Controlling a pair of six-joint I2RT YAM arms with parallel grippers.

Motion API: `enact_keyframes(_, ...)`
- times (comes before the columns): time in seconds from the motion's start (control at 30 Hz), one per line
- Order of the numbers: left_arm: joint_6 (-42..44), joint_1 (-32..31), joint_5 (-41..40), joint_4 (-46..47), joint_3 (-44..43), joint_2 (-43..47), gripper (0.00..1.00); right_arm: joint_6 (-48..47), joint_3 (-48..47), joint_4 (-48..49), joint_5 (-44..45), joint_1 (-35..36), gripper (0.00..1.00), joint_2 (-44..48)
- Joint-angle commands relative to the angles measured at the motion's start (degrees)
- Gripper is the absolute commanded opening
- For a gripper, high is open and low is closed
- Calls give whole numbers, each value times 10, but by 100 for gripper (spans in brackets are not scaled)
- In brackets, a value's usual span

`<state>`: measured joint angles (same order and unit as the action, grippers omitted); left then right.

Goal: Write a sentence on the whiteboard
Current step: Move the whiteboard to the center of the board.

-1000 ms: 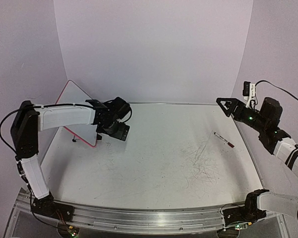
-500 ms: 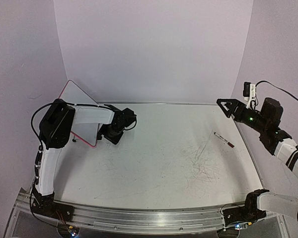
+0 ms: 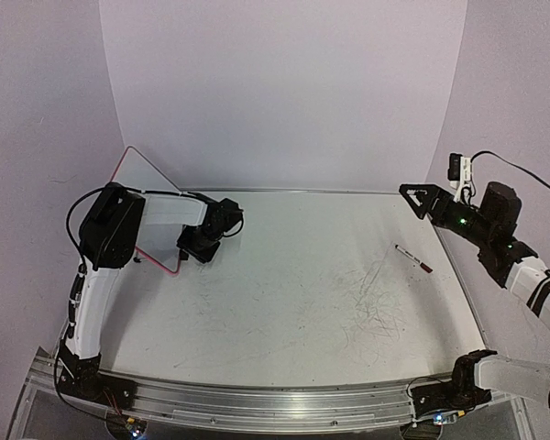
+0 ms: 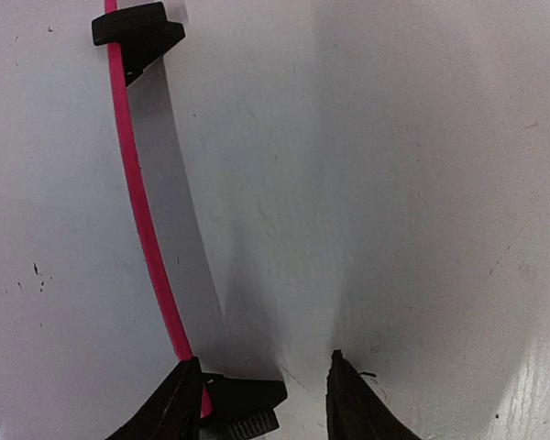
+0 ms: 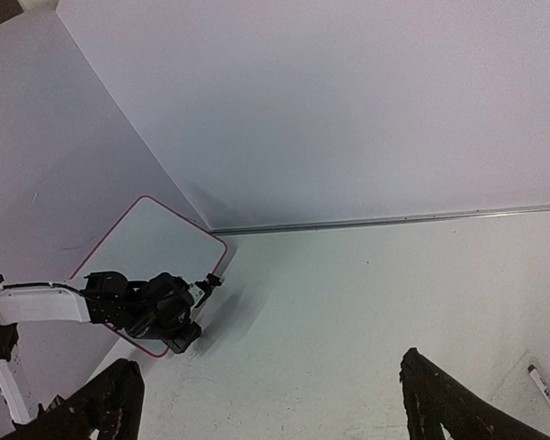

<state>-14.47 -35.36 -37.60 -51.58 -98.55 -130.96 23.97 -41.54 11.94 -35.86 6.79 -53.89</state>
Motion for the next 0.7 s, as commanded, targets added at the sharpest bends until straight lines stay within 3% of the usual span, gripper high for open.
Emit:
enact_keyframes(0.0, -10, -3, -3, -11, 25, 23, 43, 8, 5, 25, -2, 4, 98, -1)
enact_keyframes(0.17, -33, -4, -23, -9, 80, 66, 39, 15, 8, 36, -2, 8, 98, -9)
enact_keyframes(0.67, -79, -20, -16, -10, 232, 215, 38, 14, 13, 47, 8, 34, 98, -32)
